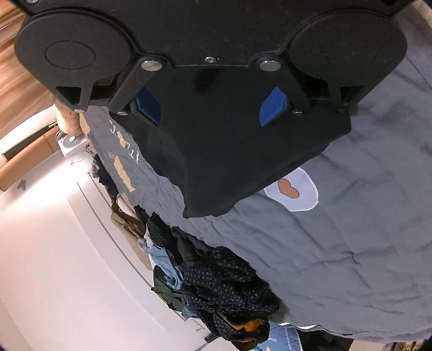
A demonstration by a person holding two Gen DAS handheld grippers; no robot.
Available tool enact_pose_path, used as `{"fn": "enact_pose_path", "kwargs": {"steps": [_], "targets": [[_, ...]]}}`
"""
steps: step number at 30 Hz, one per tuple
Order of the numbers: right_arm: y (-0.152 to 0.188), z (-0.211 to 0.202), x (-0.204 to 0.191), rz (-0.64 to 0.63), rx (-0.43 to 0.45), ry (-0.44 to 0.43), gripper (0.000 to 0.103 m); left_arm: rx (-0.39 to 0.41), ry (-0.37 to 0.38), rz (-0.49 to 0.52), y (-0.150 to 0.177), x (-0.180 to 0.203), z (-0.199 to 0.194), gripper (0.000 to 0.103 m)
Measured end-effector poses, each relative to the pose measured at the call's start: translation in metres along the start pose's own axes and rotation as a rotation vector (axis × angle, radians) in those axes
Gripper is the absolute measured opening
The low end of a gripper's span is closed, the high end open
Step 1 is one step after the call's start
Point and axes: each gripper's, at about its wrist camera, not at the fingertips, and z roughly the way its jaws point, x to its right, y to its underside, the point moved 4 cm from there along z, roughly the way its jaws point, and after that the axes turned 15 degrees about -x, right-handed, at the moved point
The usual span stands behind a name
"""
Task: Fold clothes
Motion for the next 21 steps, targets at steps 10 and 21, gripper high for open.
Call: {"fn": "enact_pose_path", "kwargs": {"steps": [10, 21], "targets": [[0.002, -0.012, 0.031, 0.106, -0.002, 0.166, 0.086, 0.007, -0.039, 0.067, 0.005, 0.016, -0.010, 0.080], [-0.029, -0.050, 0.009, 0.141, 0.090, -0.159, 0.086, -0.015, -0.007, 0.352, 0.028, 0.082, -0.019, 0.085]]}}
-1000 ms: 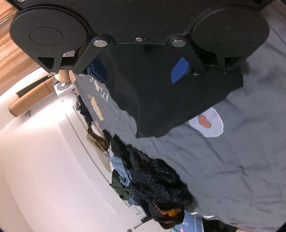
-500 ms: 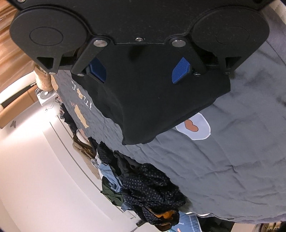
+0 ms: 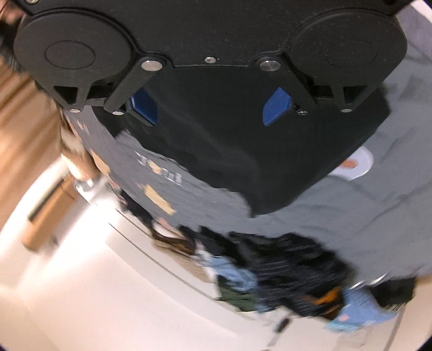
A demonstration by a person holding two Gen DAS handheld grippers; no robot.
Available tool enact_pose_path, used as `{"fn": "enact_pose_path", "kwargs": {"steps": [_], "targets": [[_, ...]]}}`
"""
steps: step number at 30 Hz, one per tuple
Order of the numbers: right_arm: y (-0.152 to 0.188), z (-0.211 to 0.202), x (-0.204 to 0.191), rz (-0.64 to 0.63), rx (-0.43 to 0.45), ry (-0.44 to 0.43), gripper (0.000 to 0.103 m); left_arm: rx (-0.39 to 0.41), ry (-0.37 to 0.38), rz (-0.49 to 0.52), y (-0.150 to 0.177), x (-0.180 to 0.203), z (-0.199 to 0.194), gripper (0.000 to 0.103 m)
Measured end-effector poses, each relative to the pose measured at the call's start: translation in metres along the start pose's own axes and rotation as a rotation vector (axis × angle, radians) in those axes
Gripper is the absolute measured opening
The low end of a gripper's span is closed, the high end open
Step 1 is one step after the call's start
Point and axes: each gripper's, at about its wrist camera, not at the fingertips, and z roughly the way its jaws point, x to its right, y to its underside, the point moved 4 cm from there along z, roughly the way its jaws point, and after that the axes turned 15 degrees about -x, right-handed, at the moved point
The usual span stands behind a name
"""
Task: Fold clothes
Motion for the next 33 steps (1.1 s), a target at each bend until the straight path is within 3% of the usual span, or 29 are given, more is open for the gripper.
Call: {"fn": "enact_pose_path", "kwargs": {"steps": [4, 8, 14, 22, 28, 33], "targets": [[-0.005, 0.030, -0.028, -0.103, -0.092, -0.105, 0.086, -0.022, 0.039, 0.096, 0.010, 0.024, 0.005, 0.085], [-0.011, 0.065, -0.038, -0.109, -0.182, -0.194, 0.086, -0.051, 0.070, 0.158, 0.021, 0.041, 0.014, 0.085], [-0.021, 0.102, -0.015, -0.023, -0.285, -0.198, 0.086, -0.087, 0.063, 0.203, 0.028, 0.051, 0.033, 0.086], [-0.036, 0.107, 0.052, 0.294, -0.226, -0.272, 0.084, -0.122, 0.057, 0.203, 0.027, 0.054, 0.052, 0.086], [-0.046, 0.100, 0.070, 0.343, -0.191, -0.267, 0.083, -0.118, 0.075, 0.228, 0.030, 0.066, 0.052, 0.086], [-0.063, 0.089, 0.053, 0.286, -0.189, -0.378, 0.086, -0.118, 0.081, 0.238, 0.031, 0.072, 0.053, 0.087]]}}
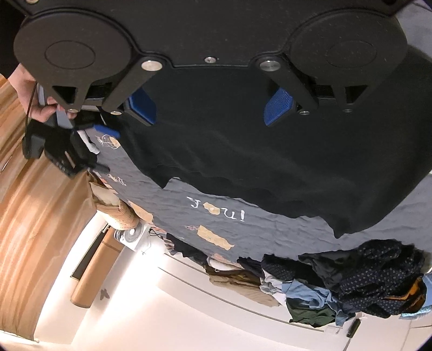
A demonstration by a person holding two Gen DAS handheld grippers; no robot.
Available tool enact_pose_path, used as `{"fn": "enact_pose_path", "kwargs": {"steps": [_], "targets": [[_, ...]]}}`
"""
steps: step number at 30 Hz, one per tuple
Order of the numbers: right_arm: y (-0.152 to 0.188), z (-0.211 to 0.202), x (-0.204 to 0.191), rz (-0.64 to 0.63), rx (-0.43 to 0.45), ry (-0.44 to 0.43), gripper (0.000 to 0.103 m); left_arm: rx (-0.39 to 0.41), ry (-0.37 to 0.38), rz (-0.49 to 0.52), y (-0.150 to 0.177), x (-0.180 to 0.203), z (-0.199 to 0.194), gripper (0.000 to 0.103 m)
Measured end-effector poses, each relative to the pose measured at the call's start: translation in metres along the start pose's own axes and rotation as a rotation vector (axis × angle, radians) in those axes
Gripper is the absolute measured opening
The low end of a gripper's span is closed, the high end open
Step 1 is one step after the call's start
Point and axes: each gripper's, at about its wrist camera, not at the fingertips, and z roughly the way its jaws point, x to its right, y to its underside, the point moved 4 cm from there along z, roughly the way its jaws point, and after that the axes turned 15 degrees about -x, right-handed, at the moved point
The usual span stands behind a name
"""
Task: Fold clothes
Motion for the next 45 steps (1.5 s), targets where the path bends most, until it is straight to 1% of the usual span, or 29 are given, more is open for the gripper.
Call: {"fn": "enact_pose_path", "kwargs": {"steps": [4, 7, 9, 11, 16, 18, 21, 22, 23, 26, 29, 31, 33, 35, 38, 40, 42, 44, 45], "targets": [[-0.009, 0.025, -0.016, -0.058, -0.107, -0.028, 0.087, -0.007, 0.003, 0.009, 0.001, 0.005, 0.004, 0.087], [-0.010, 0.053, -0.017, -0.073, -0.206, -0.023, 0.087, -0.018, -0.004, 0.029, 0.003, 0.009, 0.007, 0.087], [-0.011, 0.067, -0.011, -0.055, -0.234, -0.015, 0.087, -0.024, -0.018, 0.043, 0.004, 0.010, 0.011, 0.087], [-0.013, 0.070, 0.001, -0.005, -0.224, -0.009, 0.086, -0.030, -0.026, 0.049, 0.004, 0.009, 0.014, 0.088], [-0.032, 0.054, 0.023, 0.100, -0.117, -0.053, 0.086, -0.038, -0.028, 0.025, 0.001, 0.004, 0.020, 0.088], [-0.039, 0.048, 0.033, 0.133, -0.079, -0.064, 0.083, -0.042, -0.026, 0.019, 0.000, 0.004, 0.021, 0.088], [-0.048, 0.044, 0.048, 0.196, -0.044, -0.087, 0.078, -0.046, -0.024, 0.024, 0.001, 0.005, 0.021, 0.088], [-0.050, 0.043, 0.051, 0.209, -0.036, -0.090, 0.077, -0.044, -0.026, 0.027, 0.001, 0.005, 0.021, 0.088], [-0.053, 0.042, 0.052, 0.206, -0.026, -0.083, 0.077, -0.042, -0.027, 0.029, 0.001, 0.005, 0.020, 0.088], [-0.061, 0.031, 0.048, 0.158, 0.058, -0.034, 0.078, -0.035, -0.024, 0.025, 0.001, 0.004, 0.016, 0.088], [-0.070, 0.019, 0.050, 0.198, 0.093, -0.066, 0.081, -0.031, -0.022, 0.021, 0.001, 0.003, 0.014, 0.088], [-0.073, 0.015, 0.042, 0.182, 0.108, -0.083, 0.084, -0.030, -0.022, 0.023, 0.002, 0.003, 0.013, 0.088], [-0.075, 0.018, 0.027, 0.142, 0.098, -0.105, 0.091, -0.030, -0.021, 0.022, 0.002, 0.004, 0.012, 0.088], [-0.079, 0.029, 0.012, 0.101, 0.073, -0.122, 0.093, -0.031, -0.018, 0.024, 0.002, 0.006, 0.013, 0.088], [-0.084, 0.056, -0.003, 0.053, 0.004, -0.106, 0.094, -0.033, -0.021, 0.036, 0.001, 0.008, 0.014, 0.088], [-0.082, 0.070, 0.001, 0.057, -0.044, -0.082, 0.094, -0.038, -0.028, 0.044, 0.002, 0.008, 0.016, 0.088], [-0.080, 0.080, 0.009, 0.070, -0.074, -0.050, 0.094, -0.043, -0.039, 0.043, 0.003, 0.005, 0.017, 0.088], [-0.080, 0.087, 0.021, 0.099, -0.068, -0.028, 0.094, -0.047, -0.050, 0.043, 0.004, 0.002, 0.019, 0.089], [-0.080, 0.086, 0.026, 0.123, -0.057, -0.033, 0.092, -0.049, -0.055, 0.042, 0.004, 0.001, 0.019, 0.089]]}}
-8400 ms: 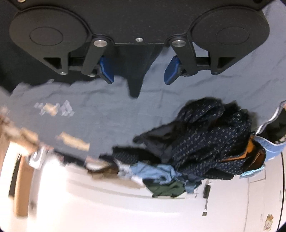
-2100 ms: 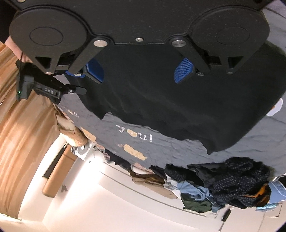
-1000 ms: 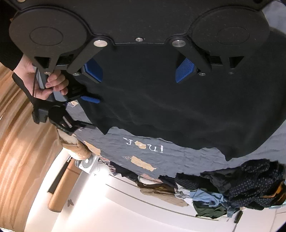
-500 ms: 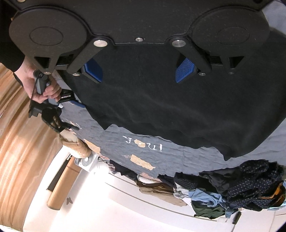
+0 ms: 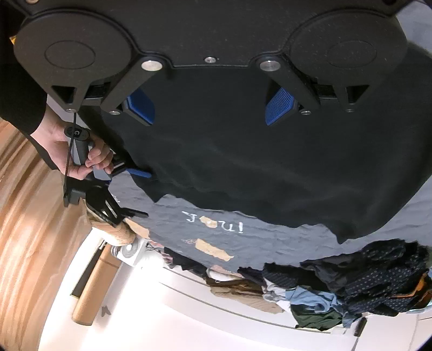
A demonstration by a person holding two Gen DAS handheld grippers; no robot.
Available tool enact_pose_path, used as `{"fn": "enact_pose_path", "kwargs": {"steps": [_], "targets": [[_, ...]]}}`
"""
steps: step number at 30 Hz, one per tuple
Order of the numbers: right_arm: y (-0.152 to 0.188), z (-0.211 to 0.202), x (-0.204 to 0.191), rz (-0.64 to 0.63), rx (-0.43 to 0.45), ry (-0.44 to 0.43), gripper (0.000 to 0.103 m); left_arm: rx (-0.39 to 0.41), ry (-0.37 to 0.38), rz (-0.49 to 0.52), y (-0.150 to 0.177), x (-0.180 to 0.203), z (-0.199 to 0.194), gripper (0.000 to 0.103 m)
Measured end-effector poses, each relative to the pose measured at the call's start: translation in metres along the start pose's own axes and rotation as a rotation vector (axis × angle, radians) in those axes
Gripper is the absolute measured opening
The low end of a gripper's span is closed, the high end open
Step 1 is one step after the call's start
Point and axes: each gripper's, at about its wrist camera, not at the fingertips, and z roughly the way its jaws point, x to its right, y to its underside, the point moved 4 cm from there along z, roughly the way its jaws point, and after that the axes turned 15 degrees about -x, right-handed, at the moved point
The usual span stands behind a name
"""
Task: Fold clothes
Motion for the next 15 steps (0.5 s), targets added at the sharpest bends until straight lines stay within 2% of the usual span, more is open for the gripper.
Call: {"fn": "enact_pose_path", "kwargs": {"steps": [4, 7, 11, 13, 15], "targets": [[-0.007, -0.012, 0.010, 0.058, 0.044, -0.025, 0.091, 0.003, -0.010, -0.025, -0.002, -0.009, -0.002, 0.089], [-0.011, -0.023, 0.010, -0.002, 0.102, 0.070, 0.092, 0.012, -0.009, -0.042, -0.004, -0.016, -0.006, 0.089], [-0.011, -0.045, 0.028, 0.037, 0.130, 0.093, 0.092, 0.021, -0.005, -0.039, -0.004, -0.016, -0.011, 0.089], [-0.009, -0.050, 0.026, 0.020, 0.134, 0.182, 0.094, 0.025, -0.007, -0.038, -0.005, -0.015, -0.013, 0.089], [-0.004, -0.052, 0.024, 0.006, 0.127, 0.192, 0.094, 0.029, -0.005, -0.042, -0.005, -0.015, -0.014, 0.089]]}}
